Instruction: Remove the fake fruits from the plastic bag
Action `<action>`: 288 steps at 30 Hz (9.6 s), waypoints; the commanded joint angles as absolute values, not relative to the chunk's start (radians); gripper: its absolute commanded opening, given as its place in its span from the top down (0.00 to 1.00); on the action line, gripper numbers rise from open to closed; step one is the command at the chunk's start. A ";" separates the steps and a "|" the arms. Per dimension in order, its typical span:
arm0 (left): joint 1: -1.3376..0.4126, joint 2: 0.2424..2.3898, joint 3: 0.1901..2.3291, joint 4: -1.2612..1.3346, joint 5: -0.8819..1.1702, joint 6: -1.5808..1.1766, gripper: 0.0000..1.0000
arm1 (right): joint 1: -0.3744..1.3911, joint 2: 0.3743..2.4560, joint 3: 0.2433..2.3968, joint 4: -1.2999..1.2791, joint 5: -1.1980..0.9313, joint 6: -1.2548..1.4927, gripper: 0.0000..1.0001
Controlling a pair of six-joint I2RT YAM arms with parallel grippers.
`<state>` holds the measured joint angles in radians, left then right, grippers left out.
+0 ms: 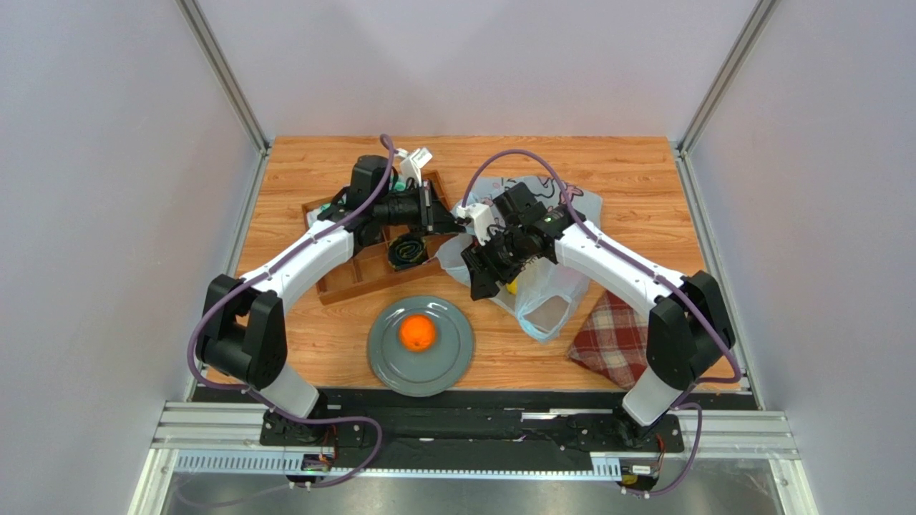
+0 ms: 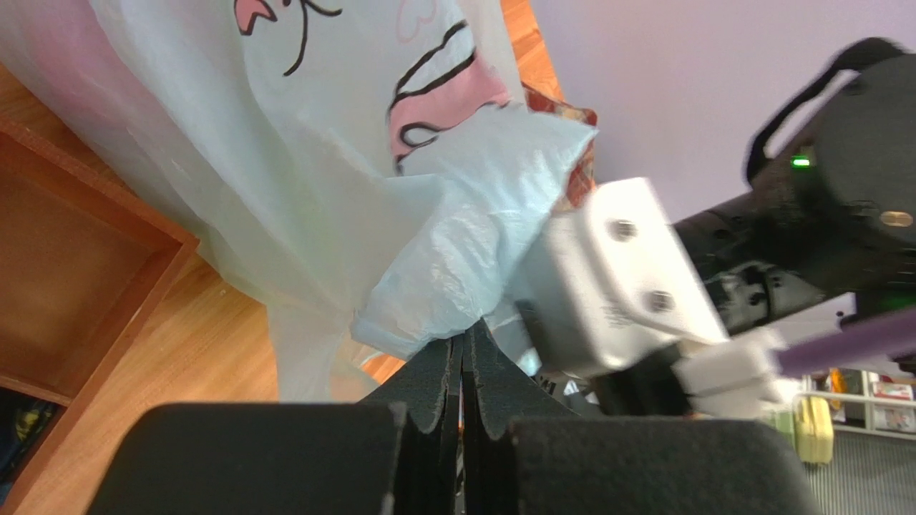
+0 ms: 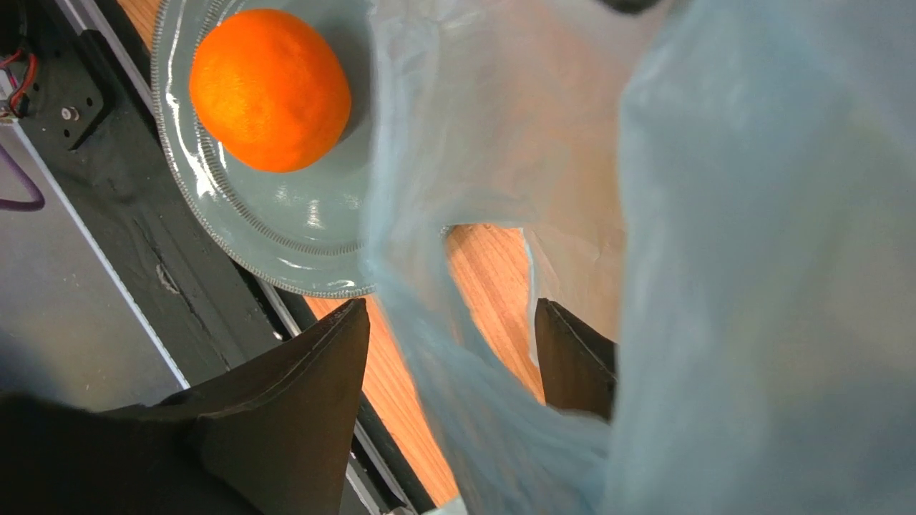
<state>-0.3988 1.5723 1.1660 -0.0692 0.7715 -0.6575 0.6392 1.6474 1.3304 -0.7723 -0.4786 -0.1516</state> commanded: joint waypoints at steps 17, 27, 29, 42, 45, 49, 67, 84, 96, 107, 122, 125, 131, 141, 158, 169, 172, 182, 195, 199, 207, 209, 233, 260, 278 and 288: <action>-0.376 1.542 1.170 -0.011 0.828 -0.672 1.00 | 0.515 1.867 1.466 -0.695 -0.362 -0.080 0.14; -0.376 1.555 1.164 -0.006 0.838 -0.680 1.00 | 0.515 2.014 1.649 -0.698 -0.287 -0.018 0.01; -0.376 1.560 1.164 -0.006 0.842 -0.681 1.00 | 0.515 2.035 1.672 -0.701 -0.285 -0.014 0.00; -0.374 1.600 1.170 0.047 0.816 -0.699 1.00 | 0.534 1.905 1.608 -0.794 -0.150 -0.155 0.23; -0.374 1.618 1.178 0.083 0.811 -0.719 1.00 | 0.546 1.804 1.562 -0.827 -0.169 -0.167 0.27; -0.374 1.634 1.189 0.095 0.807 -0.739 1.00 | 0.572 1.695 1.523 -0.873 -0.210 -0.195 0.31; -0.302 1.717 1.292 0.098 0.807 -0.709 1.00 | 0.773 1.671 1.483 -0.810 -0.630 -0.483 0.32; -0.302 1.582 1.186 0.080 0.799 -0.670 1.00 | 0.865 1.953 1.512 -0.716 -0.594 -0.480 0.30; -0.301 1.552 1.170 0.097 0.807 -0.695 1.00 | 0.858 1.844 1.543 -0.828 -0.537 -0.483 0.00; -0.301 1.505 1.134 0.132 0.818 -0.759 1.00 | 0.689 1.658 1.482 -0.963 -0.532 -0.442 0.16; -0.301 1.442 1.071 0.140 0.811 -0.761 1.00 | 0.535 1.845 1.534 -0.897 -0.592 -0.397 0.54; -0.301 1.434 1.060 0.132 0.810 -0.756 1.00 | 0.526 1.852 1.526 -0.897 -0.600 -0.402 0.67; -0.301 1.437 1.063 0.127 0.818 -0.750 1.00 | 0.512 1.810 1.505 -0.922 -0.636 -0.373 0.53; -0.301 1.424 1.074 0.127 0.834 -0.746 1.00 | 0.505 1.786 1.354 -0.805 -0.353 -0.353 0.61; -0.313 1.451 1.075 0.172 0.842 -0.785 1.00 | 0.417 1.718 1.252 -0.707 -0.055 -0.282 0.25; -0.324 1.454 1.077 0.164 0.836 -0.779 1.00 | 0.408 1.759 1.361 -0.687 0.046 -0.330 0.21; -0.328 1.462 1.091 0.150 0.841 -0.773 1.00 | 0.411 1.796 1.411 -0.684 -0.017 -0.348 0.21; -0.351 1.520 1.146 0.149 0.842 -0.773 1.00 | 0.408 1.979 1.574 -0.709 -0.002 -0.452 0.11; -0.368 1.551 1.172 0.143 0.841 -0.772 1.00 | 0.362 2.137 1.678 -0.658 0.106 -0.440 0.12; -0.370 1.548 1.170 0.138 0.836 -0.769 1.00 | 0.362 2.149 1.698 -0.684 0.084 -0.466 0.27; -0.370 1.562 1.195 0.149 0.831 -0.767 1.00 | 0.362 1.840 1.655 -0.833 -0.266 -0.370 0.44; -0.370 1.574 1.206 0.153 0.834 -0.775 1.00 | 0.362 1.766 1.615 -0.819 -0.352 -0.357 0.43; -0.370 1.519 1.167 0.112 0.842 -0.704 1.00 | 0.463 1.560 1.088 -0.534 -0.481 -0.360 0.38; -0.368 1.483 1.164 0.095 0.831 -0.684 1.00 | 0.732 1.520 1.072 -0.707 -0.563 -0.529 0.15; -0.368 1.459 1.124 0.107 0.827 -0.696 1.00 | 0.744 1.517 1.003 -0.586 -0.146 -0.483 0.07; -0.367 1.460 1.120 0.107 0.824 -0.696 1.00 | 0.727 1.559 0.960 -0.566 -0.067 -0.451 0.06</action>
